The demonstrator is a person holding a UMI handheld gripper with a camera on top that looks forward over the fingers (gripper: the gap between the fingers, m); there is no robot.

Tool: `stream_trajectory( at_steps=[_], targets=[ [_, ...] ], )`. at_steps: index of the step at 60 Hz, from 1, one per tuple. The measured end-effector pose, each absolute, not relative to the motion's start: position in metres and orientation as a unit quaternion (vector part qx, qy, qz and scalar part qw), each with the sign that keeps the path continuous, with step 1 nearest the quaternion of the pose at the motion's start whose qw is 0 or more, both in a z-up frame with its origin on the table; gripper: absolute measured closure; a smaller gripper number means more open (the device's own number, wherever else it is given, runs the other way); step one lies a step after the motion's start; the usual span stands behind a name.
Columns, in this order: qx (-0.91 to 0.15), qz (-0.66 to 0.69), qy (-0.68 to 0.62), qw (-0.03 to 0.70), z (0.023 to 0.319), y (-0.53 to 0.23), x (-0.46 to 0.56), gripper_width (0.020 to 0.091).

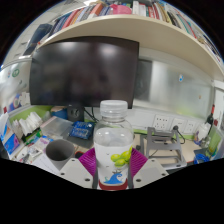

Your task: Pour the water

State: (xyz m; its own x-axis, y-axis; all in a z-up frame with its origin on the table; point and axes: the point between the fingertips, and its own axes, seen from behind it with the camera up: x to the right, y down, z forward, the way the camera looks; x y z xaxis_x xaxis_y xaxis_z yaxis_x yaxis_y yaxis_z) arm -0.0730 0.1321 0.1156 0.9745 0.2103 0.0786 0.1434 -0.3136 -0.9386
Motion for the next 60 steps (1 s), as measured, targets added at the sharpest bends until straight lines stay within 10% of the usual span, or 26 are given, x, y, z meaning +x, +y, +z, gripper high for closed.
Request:
stream_trajectory(
  at_steps=[29,51,60],
  targets=[
    [-0.8,0.02,-0.048,0.597,0.065,0.137,-0.054,0.07],
    [-0.825,-0.015,-0.022,0.564,0.056,0.112,-0.037,0.0337],
    [-0.843,-0.018,-0.007,0.538,0.07,0.059,-0.041,0.0296]
  ],
)
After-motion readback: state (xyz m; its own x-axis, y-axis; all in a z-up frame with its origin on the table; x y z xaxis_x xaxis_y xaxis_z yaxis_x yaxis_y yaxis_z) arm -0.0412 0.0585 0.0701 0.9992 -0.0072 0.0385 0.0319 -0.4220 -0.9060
